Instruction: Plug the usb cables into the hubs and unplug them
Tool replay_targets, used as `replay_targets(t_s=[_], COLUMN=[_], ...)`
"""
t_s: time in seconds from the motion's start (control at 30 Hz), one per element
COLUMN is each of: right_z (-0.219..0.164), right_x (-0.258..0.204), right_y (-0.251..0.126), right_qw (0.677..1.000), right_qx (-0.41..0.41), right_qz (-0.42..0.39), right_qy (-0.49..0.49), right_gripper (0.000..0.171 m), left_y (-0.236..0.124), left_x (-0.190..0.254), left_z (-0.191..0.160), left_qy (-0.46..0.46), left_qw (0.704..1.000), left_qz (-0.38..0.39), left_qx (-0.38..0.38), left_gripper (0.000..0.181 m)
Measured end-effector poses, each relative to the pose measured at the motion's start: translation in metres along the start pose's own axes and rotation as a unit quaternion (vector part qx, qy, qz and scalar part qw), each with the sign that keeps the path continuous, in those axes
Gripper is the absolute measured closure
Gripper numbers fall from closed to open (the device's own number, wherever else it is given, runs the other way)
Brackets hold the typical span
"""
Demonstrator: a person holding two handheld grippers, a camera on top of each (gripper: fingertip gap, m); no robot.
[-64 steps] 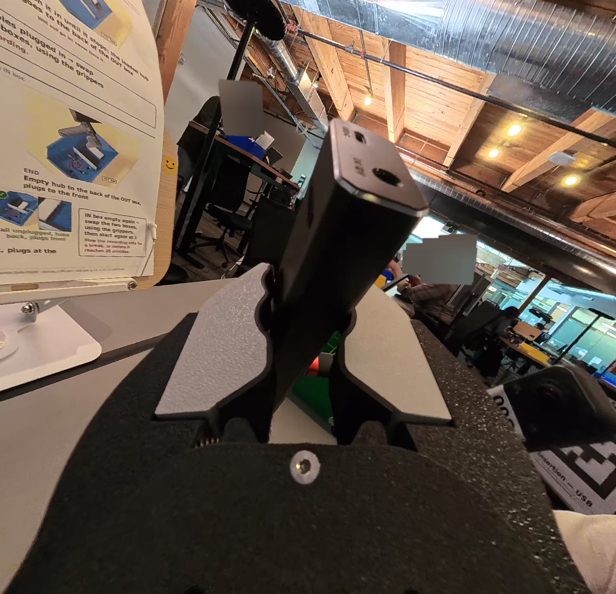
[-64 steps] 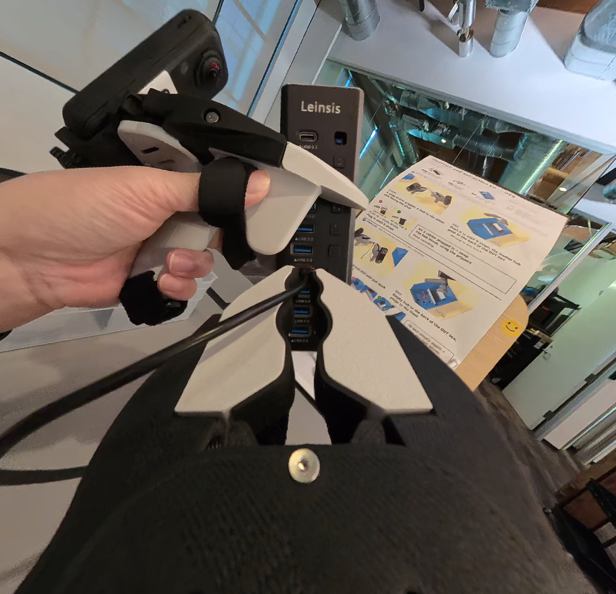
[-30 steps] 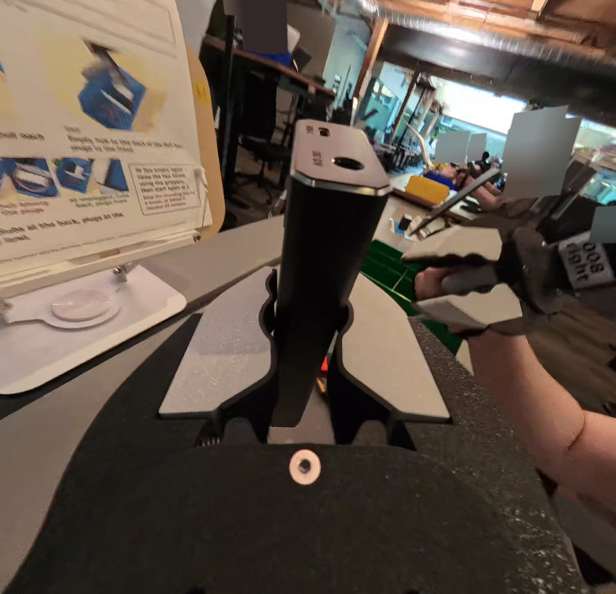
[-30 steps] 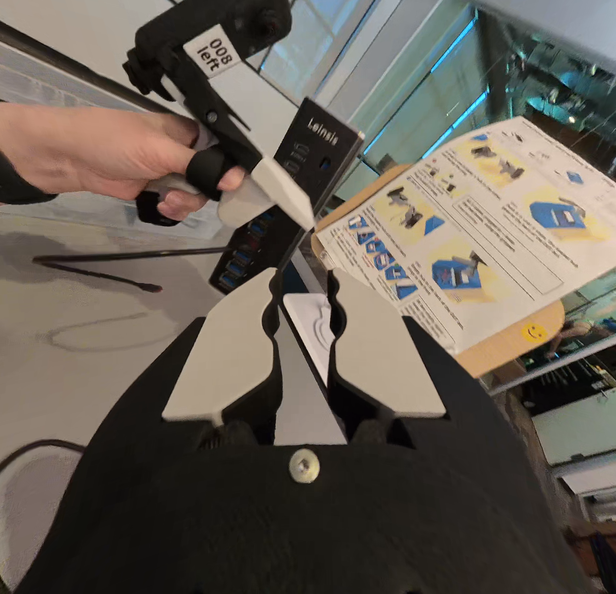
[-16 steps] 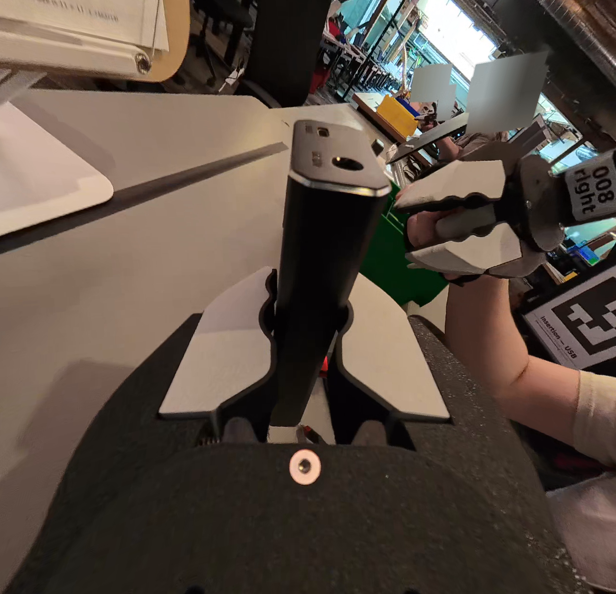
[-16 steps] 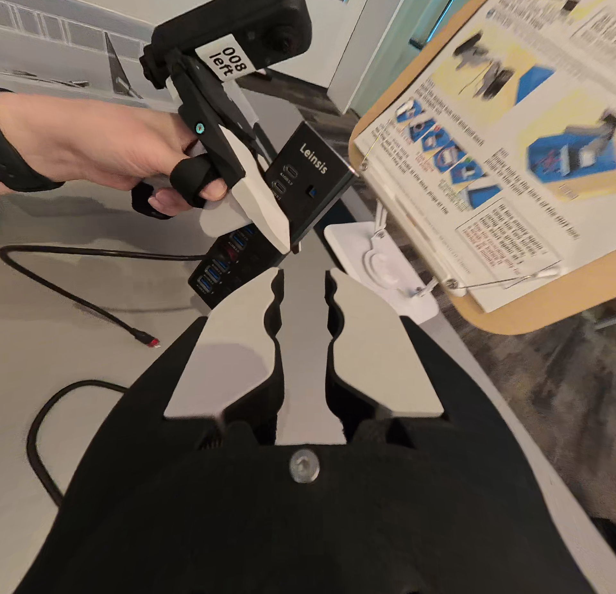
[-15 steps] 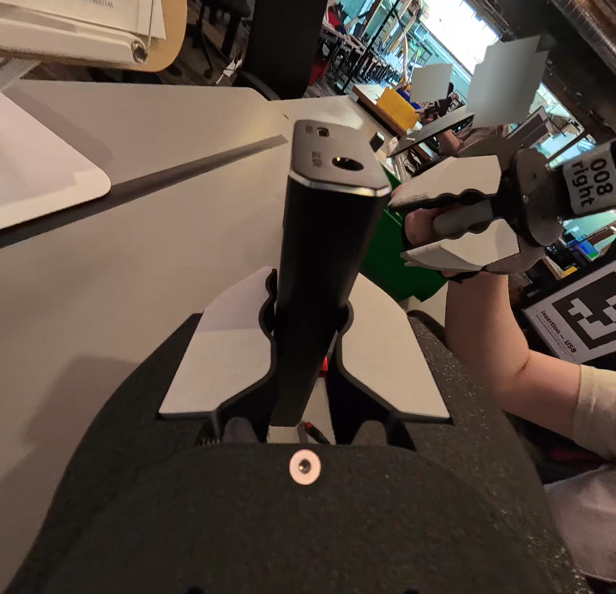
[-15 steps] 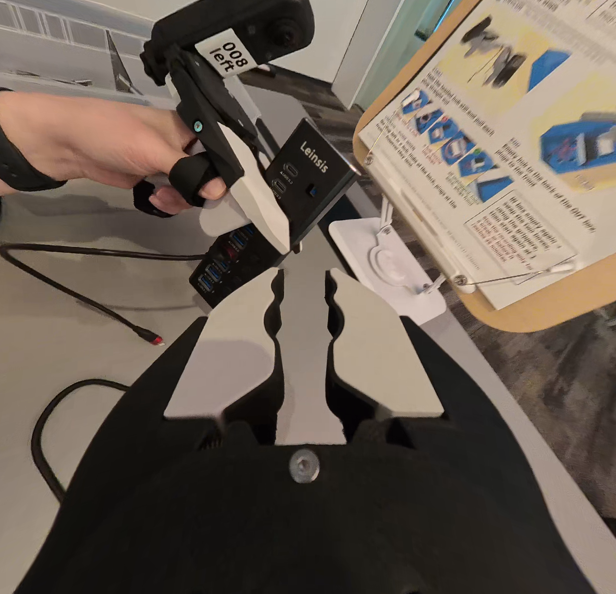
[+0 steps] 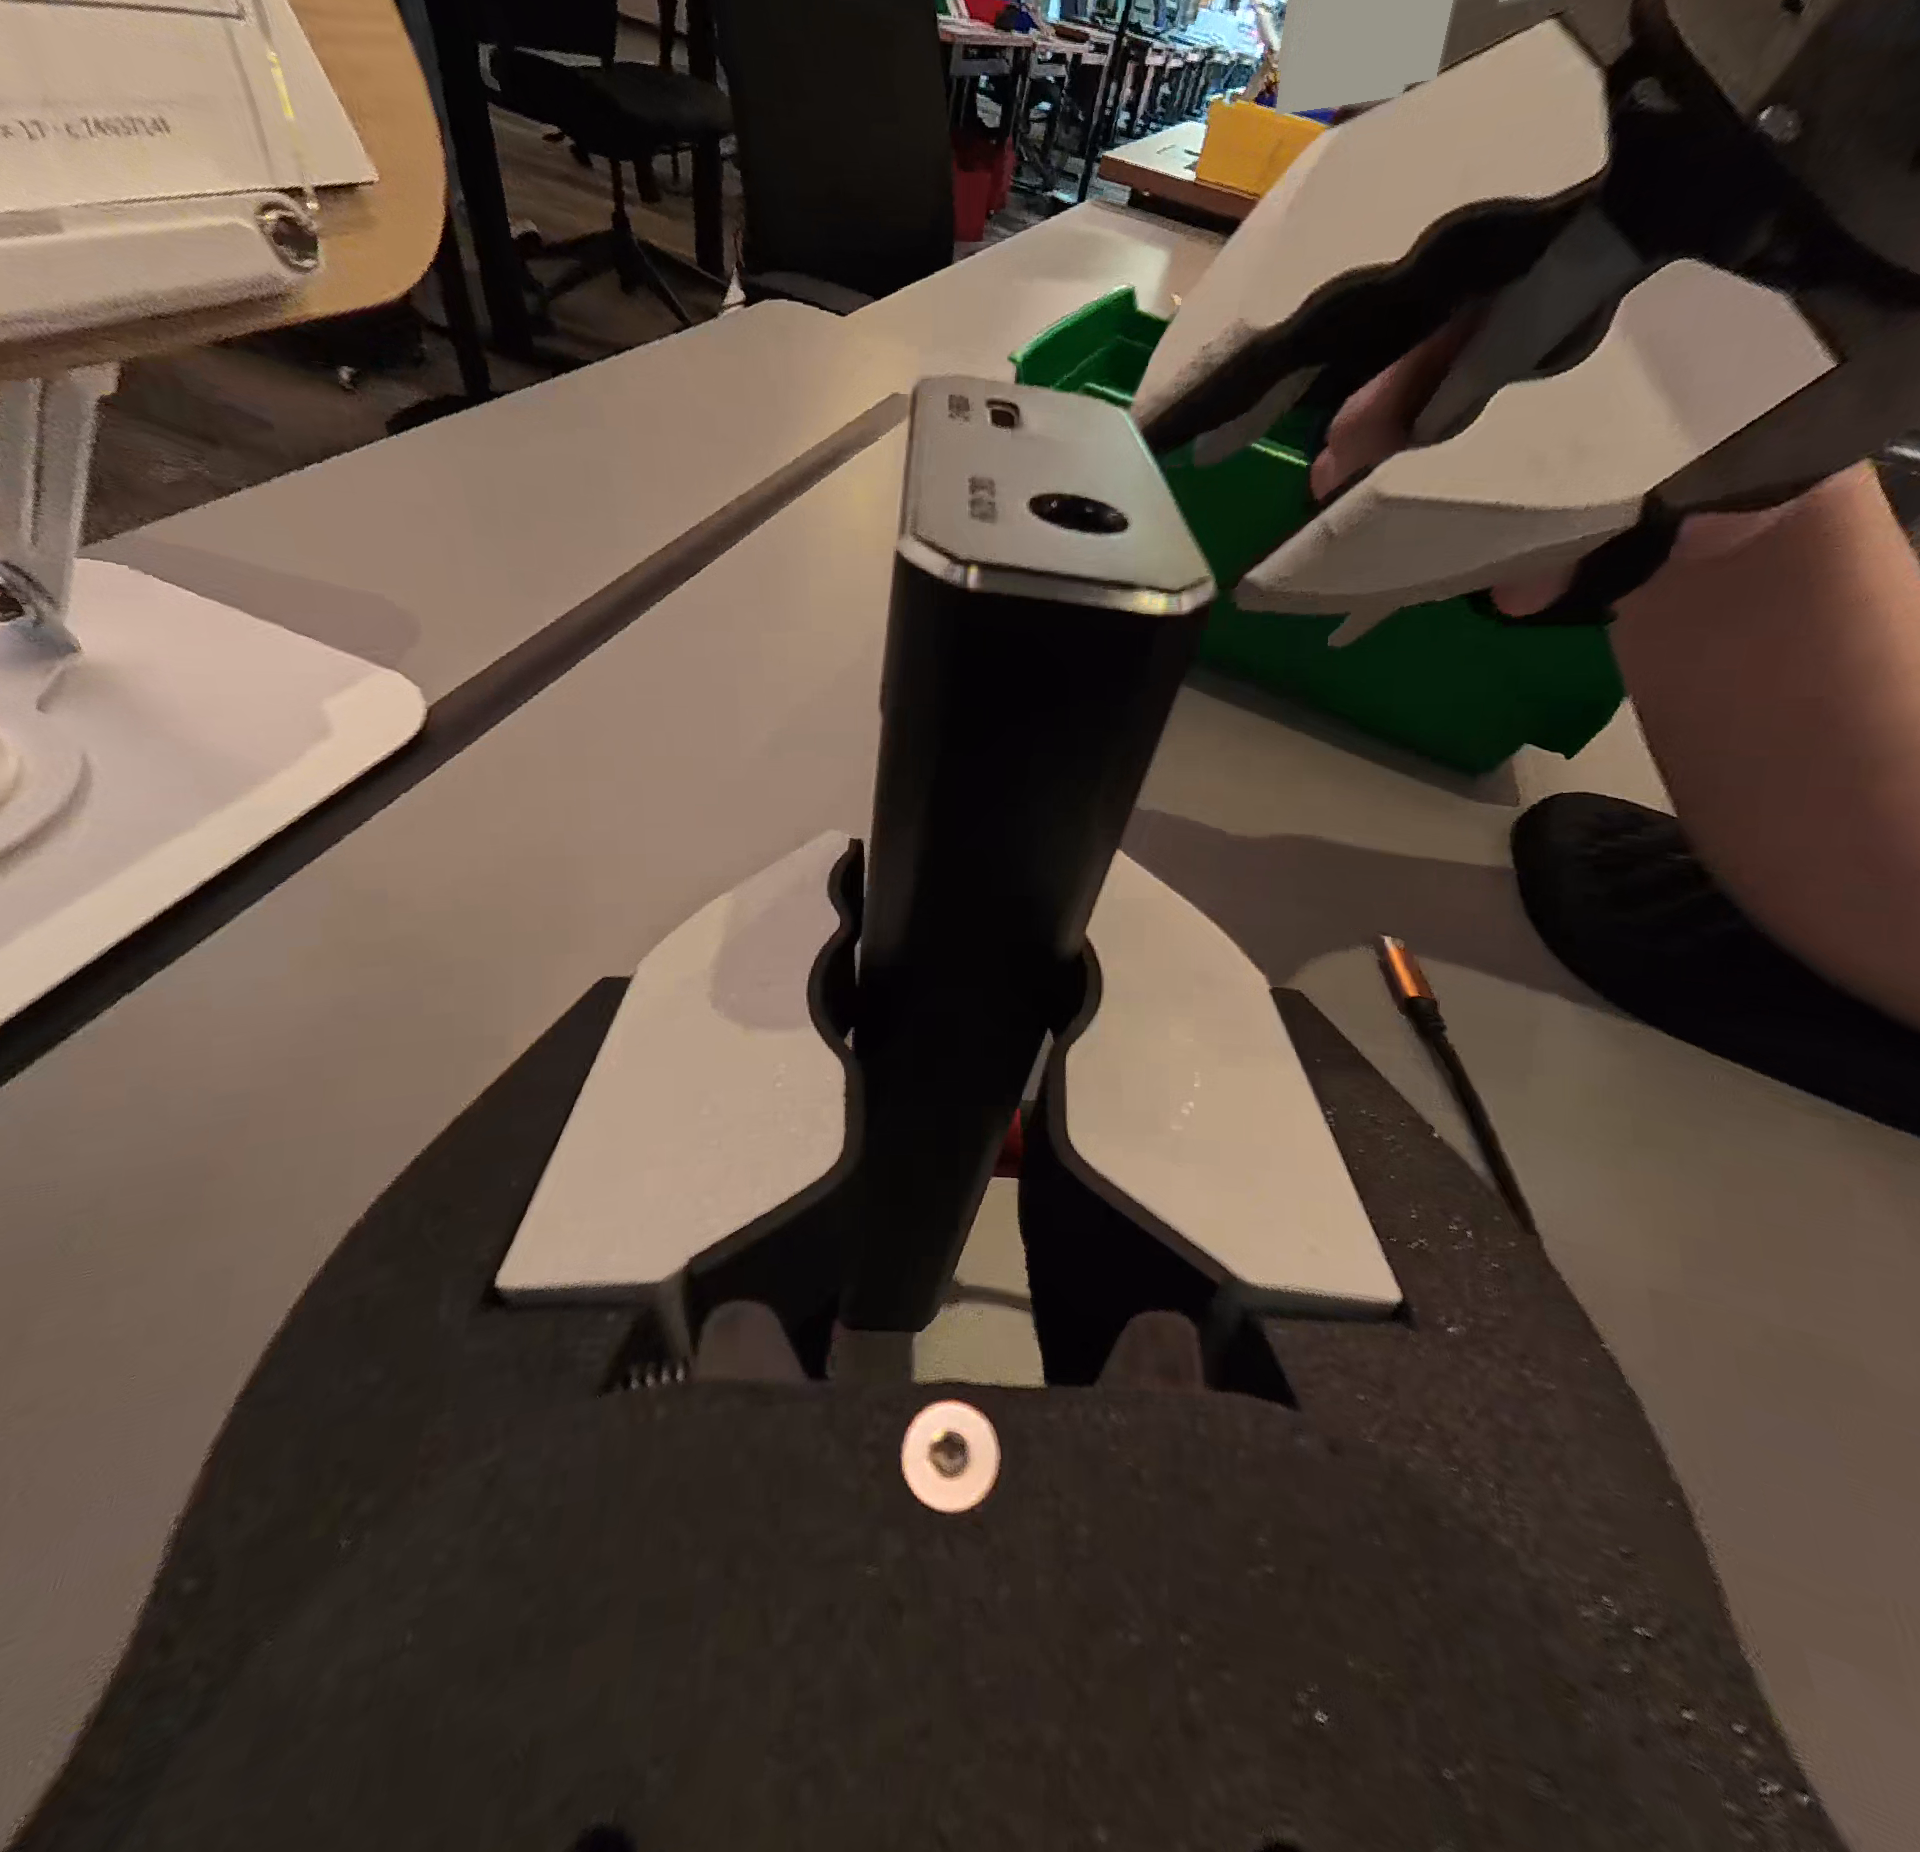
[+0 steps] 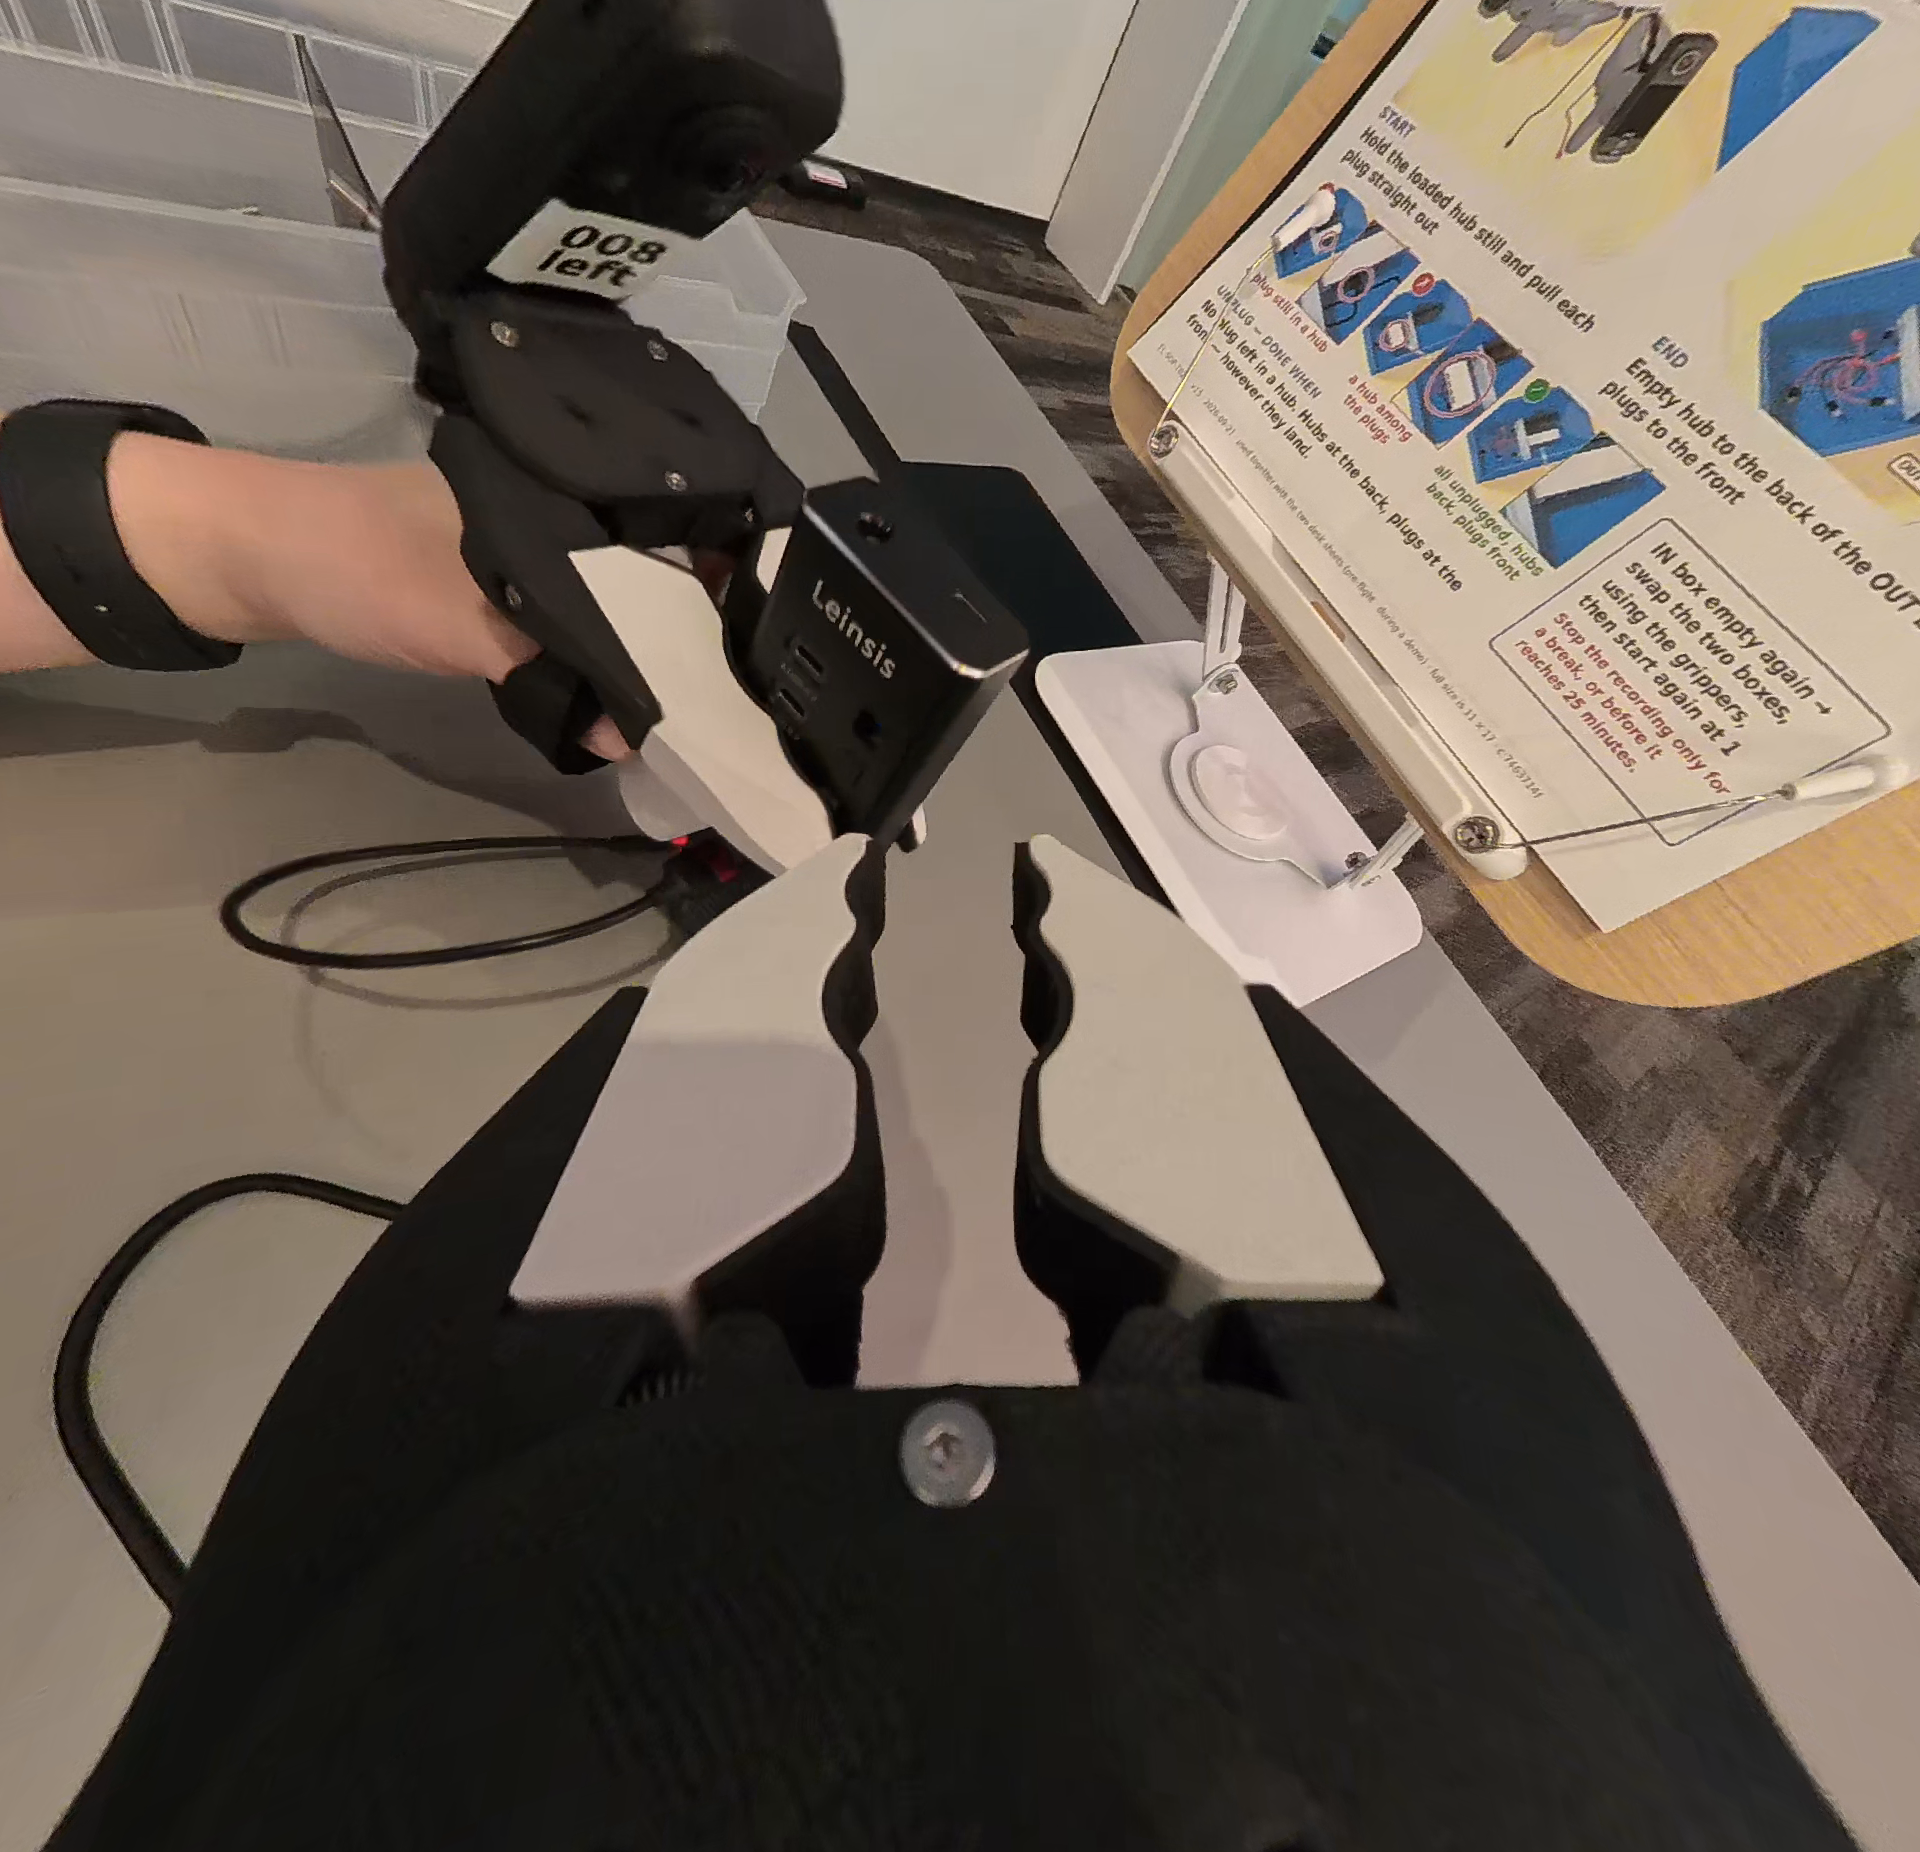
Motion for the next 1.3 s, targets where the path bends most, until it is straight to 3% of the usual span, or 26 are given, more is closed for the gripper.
replay_targets(t_s=[0.3, 0.53, 0.6, 0.77, 0.83, 0.9, 1.03, 1.17, 1.3], right_z=[0.007, 0.006, 0.006, 0.02, 0.029, 0.039, 0.053, 0.058, 0.065], right_x=[0.004, 0.007, 0.01, 0.025, 0.033, 0.041, 0.052, 0.05, 0.045], right_y=[-0.01, -0.014, -0.018, -0.046, -0.069, -0.096, -0.164, -0.217, -0.24], right_qw=[1.0, 1.0, 1.0, 0.998, 0.994, 0.99, 0.97, 0.949, 0.942], right_qx=[0.013, 0.004, 0.001, 0.017, 0.033, 0.048, 0.067, 0.071, 0.111], right_qz=[-0.007, -0.011, -0.017, -0.067, -0.099, -0.135, -0.234, -0.307, -0.316], right_qy=[-0.008, -0.001, -0.003, 0.0, 0.004, 0.01, 0.013, 0.008, 0.01], right_gripper=[0.147, 0.147, 0.147, 0.147, 0.147, 0.147, 0.147, 0.147, 0.147], left_y=[-0.004, -0.014, -0.023, -0.06, -0.067, -0.051, 0.02, 0.076, 0.092], left_x=[0.003, 0.002, 0.004, 0.046, 0.086, 0.125, 0.157, 0.137, 0.11], left_z=[-0.009, 0.006, 0.02, 0.09, 0.119, 0.127, 0.079, 0.011, -0.034], left_qy=[0.022, 0.004, 0.015, 0.162, 0.223, 0.251, 0.205, 0.136, 0.028], left_qw=[1.0, 0.998, 0.995, 0.959, 0.94, 0.942, 0.961, 0.951, 0.935], left_qz=[-0.004, 0.022, 0.054, 0.199, 0.228, 0.204, 0.119, 0.11, 0.125], left_qx=[0.016, 0.065, 0.084, 0.116, 0.119, 0.086, -0.139, -0.256, -0.332], left_gripper=[0.149, 0.12, 0.104, 0.098, 0.113, 0.128, 0.139, 0.143, 0.144])
Point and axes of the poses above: each gripper's, where its closed fingertips meet, y out along the fingers, z out of its top, x = y × z across the jaws, the point moved 8 cm from there along -y, back along the fingers, and after that the axes turned 6 degrees about x, right-handed, at the moved point
